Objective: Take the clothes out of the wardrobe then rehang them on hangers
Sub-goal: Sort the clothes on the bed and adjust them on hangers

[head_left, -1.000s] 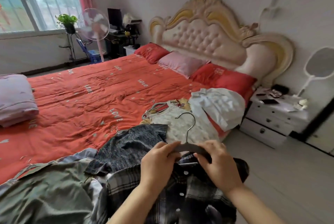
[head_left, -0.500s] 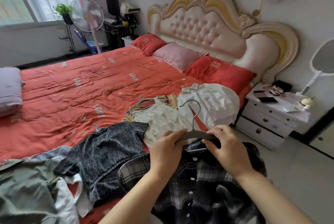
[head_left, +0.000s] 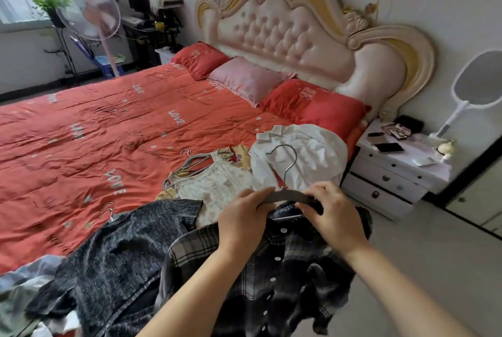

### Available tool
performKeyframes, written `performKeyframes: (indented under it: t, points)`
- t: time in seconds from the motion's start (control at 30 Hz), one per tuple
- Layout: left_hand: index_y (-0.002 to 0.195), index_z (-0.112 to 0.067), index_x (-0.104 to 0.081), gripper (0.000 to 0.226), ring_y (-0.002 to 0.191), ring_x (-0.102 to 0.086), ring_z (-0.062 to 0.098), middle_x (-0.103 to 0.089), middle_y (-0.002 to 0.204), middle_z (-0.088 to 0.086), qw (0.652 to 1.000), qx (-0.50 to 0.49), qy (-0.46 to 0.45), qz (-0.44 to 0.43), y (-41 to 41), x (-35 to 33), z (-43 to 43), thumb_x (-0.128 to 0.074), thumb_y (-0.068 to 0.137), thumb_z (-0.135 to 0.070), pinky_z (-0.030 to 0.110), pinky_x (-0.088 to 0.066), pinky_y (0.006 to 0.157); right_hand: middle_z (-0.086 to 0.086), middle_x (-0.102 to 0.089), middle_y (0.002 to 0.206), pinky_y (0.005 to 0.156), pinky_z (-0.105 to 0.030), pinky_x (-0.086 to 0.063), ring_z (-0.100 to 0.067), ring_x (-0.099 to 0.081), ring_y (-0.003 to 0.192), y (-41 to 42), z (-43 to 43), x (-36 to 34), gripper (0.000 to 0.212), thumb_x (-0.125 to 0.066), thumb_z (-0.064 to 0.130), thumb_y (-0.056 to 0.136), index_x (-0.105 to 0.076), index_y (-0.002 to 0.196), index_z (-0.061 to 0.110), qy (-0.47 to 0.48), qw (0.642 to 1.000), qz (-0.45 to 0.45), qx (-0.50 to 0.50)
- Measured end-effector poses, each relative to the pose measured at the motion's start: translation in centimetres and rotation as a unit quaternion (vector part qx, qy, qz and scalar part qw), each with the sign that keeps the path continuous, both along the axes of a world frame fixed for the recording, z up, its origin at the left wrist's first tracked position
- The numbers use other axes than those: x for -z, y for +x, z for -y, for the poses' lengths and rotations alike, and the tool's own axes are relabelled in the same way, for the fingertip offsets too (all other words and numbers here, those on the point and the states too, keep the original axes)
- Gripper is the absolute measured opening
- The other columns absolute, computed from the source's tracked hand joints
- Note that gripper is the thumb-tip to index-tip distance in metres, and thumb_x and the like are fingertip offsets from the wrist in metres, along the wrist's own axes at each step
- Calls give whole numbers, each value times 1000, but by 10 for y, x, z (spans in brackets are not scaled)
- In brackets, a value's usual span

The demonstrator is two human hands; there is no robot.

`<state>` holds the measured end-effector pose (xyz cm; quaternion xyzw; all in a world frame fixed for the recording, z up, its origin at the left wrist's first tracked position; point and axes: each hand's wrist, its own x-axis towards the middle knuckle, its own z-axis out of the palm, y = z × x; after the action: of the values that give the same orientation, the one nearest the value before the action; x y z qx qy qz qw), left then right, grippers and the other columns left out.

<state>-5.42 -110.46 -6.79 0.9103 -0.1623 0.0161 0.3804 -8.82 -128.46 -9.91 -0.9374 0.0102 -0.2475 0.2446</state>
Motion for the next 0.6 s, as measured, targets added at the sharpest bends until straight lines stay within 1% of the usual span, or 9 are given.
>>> performKeyframes:
  t: [0.07, 0.2, 0.27, 0.33, 0.4, 0.53, 0.6]
  points:
    - [123, -37, -58, 32, 95, -56, 10, -61, 108, -12, 1000, 14, -9, 1, 19, -1, 14, -57, 92, -29, 23, -43, 71, 0, -59, 95, 60, -28, -48, -18, -60, 82, 15, 13, -2, 20, -74, 25, 78, -68, 92, 12, 1, 1000, -4, 16]
    - [120, -34, -62, 32, 94, -57, 10, -63, 106, -11, 999, 32, -27, 15, 54, -2, 49, -60, 89, -28, 21, -40, 71, 1, -59, 97, 58, -15, -36, -11, -55, 83, 39, 45, -7, 20, -74, 24, 78, -69, 93, 12, 7, 999, -8, 47]
    - [120, -34, -62, 32, 93, -57, 10, -63, 105, -12, 998, 44, -30, 14, 72, -1, 73, -61, 89, -27, 20, -39, 70, 3, -58, 97, 60, -10, -34, -8, -53, 83, 52, 67, -9, 19, -74, 24, 78, -69, 93, 14, 12, 998, -8, 60]
    - [120, -33, -62, 32, 93, -57, 9, -63, 105, -12, 998, 50, -34, 18, 90, 0, 101, -61, 89, -27, 18, -38, 70, 3, -58, 97, 62, -15, -39, -11, -56, 84, 68, 95, -10, 19, -74, 24, 78, -69, 93, 14, 18, 998, -9, 68]
    - [122, -33, -61, 33, 94, -55, 9, -62, 105, -13, 998, 54, -37, 8, 108, 3, 132, -60, 90, -26, 21, -39, 72, 2, -59, 97, 64, -22, -44, -14, -59, 83, 86, 125, -7, 19, -74, 24, 78, -70, 93, 13, 19, 997, -11, 72]
    - [122, -34, -60, 33, 96, -55, 10, -62, 104, -12, 999, 36, -41, 0, 149, 12, 204, -60, 90, -26, 23, -42, 75, 3, -58, 98, 64, -21, -39, -14, -59, 86, 132, 199, 3, 20, -75, 25, 77, -70, 93, 13, 19, 998, -16, 64]
    - [122, -35, -60, 33, 95, -55, 9, -59, 100, -15, 999, 25, -43, -9, 169, 14, 243, -60, 90, -27, 23, -41, 73, 3, -58, 98, 64, -19, -37, -14, -58, 87, 156, 238, 3, 21, -75, 25, 77, -70, 94, 13, 12, 998, -22, 61]
